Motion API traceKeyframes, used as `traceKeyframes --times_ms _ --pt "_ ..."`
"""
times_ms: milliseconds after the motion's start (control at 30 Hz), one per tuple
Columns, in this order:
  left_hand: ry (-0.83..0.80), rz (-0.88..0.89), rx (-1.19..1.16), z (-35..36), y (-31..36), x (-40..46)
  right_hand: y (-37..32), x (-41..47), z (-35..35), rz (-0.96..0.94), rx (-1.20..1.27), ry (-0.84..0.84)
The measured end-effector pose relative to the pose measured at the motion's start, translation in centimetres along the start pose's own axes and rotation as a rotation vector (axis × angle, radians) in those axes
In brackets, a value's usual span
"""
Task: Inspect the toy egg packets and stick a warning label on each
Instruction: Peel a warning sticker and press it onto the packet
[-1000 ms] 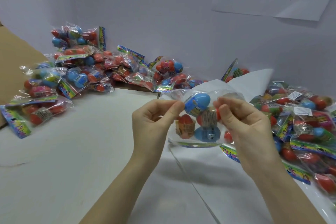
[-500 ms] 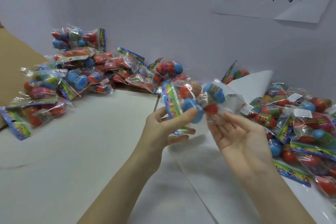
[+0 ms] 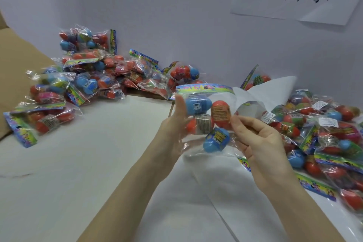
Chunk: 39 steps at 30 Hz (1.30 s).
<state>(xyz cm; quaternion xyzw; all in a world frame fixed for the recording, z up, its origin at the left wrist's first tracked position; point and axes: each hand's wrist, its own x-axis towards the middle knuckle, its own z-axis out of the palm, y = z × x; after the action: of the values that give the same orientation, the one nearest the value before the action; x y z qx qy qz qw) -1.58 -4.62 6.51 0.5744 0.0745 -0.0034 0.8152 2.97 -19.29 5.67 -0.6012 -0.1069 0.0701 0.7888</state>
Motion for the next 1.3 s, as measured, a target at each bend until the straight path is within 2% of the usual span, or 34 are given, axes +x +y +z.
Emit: traceKeyframes --times_ms 67,133,233,300,367,467,600,700,800,900,1000,1067,1200,1300 --pt "-0.045 -0.049 0.082 0.2 -0.1 -0.3 0.2 0.0 0.1 -0.030 -0.013 -0.009" --pt "-0.042 -0.006 0.105 0.2 -0.3 -0.3 0.1 0.1 0.1 -0.046 0.010 -0.032" --pt "0.166 0.181 -0.129 -0.6 -0.2 0.4 -0.2 0.4 -0.2 -0.104 0.015 0.052" --pt "0.307 0.241 -0.317 -1.2 0.2 0.7 0.0 0.9 -0.8 -0.186 -0.145 0.175" --pt "0.394 0.235 -0.355 -1.7 0.1 0.9 0.7 1.3 -1.4 -0.222 -0.403 0.221" --pt "0.365 0.161 -0.267 -2.0 0.0 1.1 2.1 1.8 -1.7 -0.158 -0.712 0.109" --pt "0.222 0.036 -0.073 -2.0 -0.5 1.1 3.3 1.7 -1.5 -0.121 -0.824 -0.033" --pt "0.086 -0.005 0.006 -1.4 -1.1 1.0 3.7 1.7 -1.2 -0.117 -0.795 -0.103" --pt "0.101 0.023 0.044 -1.1 -1.4 1.3 3.4 1.5 -1.0 -0.148 -0.663 -0.069" --pt "0.119 0.057 -0.155 -1.4 -1.2 1.5 1.8 1.4 -1.3 -0.132 -0.490 -0.052" --pt "0.066 0.059 -0.469 -1.9 -0.6 1.3 1.0 1.3 -1.5 -0.063 -0.457 -0.178" --pt "0.073 0.053 -0.587 -2.0 -0.4 1.3 1.1 1.2 -1.4 -0.091 -0.440 -0.200" --pt "0.124 0.082 -0.645 -2.4 -0.1 1.3 1.2 1.2 -1.3 -0.207 -0.309 -0.108" --pt "0.045 0.112 -0.537 -2.6 0.1 1.0 1.3 1.3 -1.4 -0.238 -0.275 -0.069"
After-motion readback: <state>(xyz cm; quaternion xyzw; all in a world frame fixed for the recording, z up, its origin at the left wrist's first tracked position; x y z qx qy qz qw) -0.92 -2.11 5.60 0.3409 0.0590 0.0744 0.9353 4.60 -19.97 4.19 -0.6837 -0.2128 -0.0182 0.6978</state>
